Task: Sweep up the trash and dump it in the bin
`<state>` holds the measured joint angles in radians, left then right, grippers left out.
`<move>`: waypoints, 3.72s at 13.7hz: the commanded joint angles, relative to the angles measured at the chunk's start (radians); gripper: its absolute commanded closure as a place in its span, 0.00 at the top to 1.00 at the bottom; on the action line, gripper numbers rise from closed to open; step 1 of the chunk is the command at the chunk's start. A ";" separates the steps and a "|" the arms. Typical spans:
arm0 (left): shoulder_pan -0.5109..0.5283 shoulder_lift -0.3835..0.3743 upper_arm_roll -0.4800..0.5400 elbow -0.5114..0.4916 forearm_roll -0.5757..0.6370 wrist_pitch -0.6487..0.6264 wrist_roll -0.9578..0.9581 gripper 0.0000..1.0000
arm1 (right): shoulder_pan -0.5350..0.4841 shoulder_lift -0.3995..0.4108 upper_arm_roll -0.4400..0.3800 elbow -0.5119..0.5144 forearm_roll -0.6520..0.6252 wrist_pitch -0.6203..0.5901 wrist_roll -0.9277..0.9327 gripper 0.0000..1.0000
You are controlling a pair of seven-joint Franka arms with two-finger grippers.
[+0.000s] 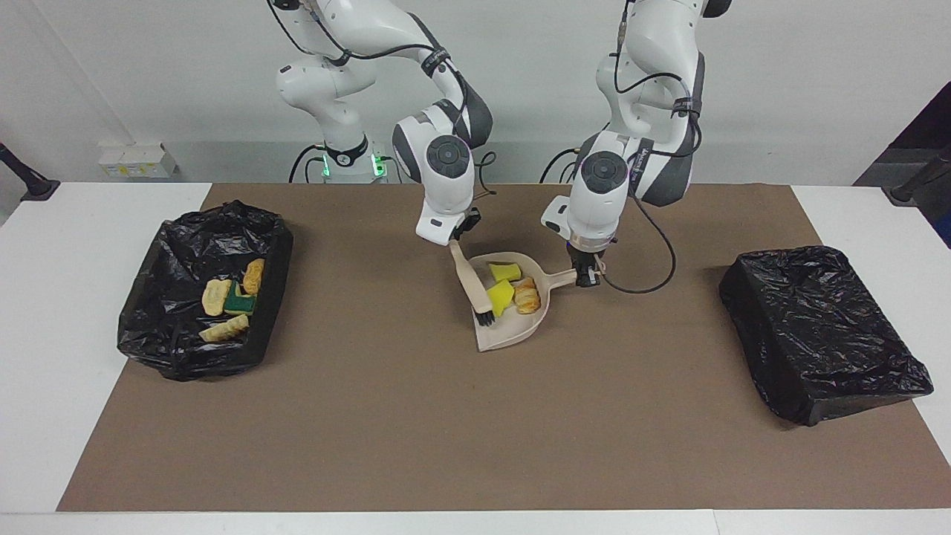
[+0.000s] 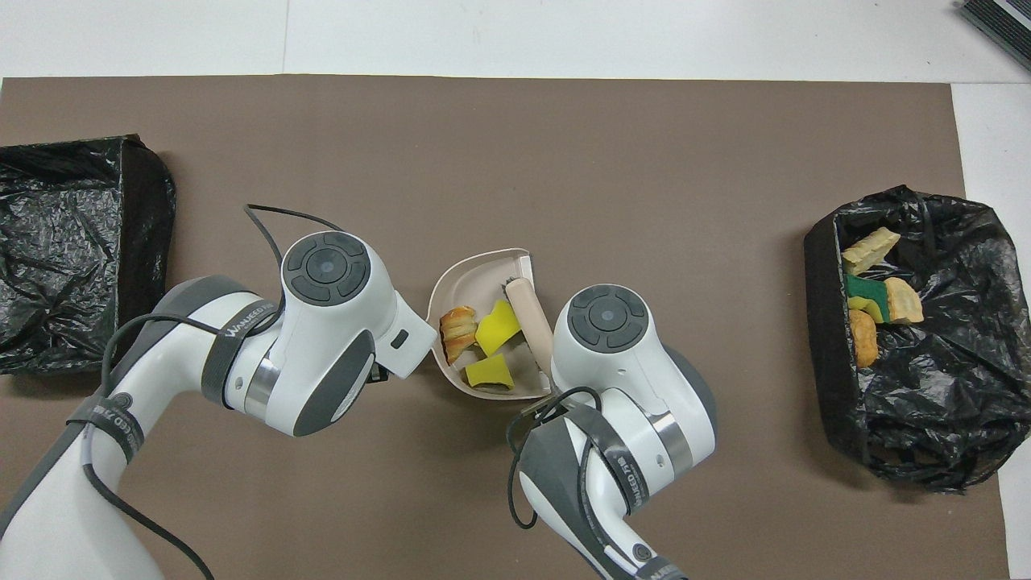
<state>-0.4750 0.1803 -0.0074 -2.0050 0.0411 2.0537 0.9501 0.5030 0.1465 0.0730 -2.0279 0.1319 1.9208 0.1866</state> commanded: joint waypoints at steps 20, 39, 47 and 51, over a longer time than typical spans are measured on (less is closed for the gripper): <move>0.409 -0.079 0.000 0.202 -0.170 -0.208 0.519 0.00 | 0.063 -0.258 0.004 -0.138 0.153 -0.169 0.293 0.00; 0.909 0.040 0.004 0.487 0.040 -0.363 0.898 0.00 | 0.224 -0.111 0.005 -0.206 0.201 0.046 0.424 0.00; 0.820 0.186 0.001 0.664 0.372 -0.253 0.885 0.00 | 0.213 -0.093 0.004 -0.189 0.187 0.092 0.422 1.00; 0.791 0.205 0.000 0.661 0.566 -0.199 0.839 0.00 | 0.212 -0.137 -0.004 -0.160 0.141 0.084 0.422 1.00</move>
<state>0.3248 0.3682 -0.0171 -1.3801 0.5342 1.8395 1.8105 0.7226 0.0459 0.0722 -2.2014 0.3015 2.0065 0.6021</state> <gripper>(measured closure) 0.678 0.132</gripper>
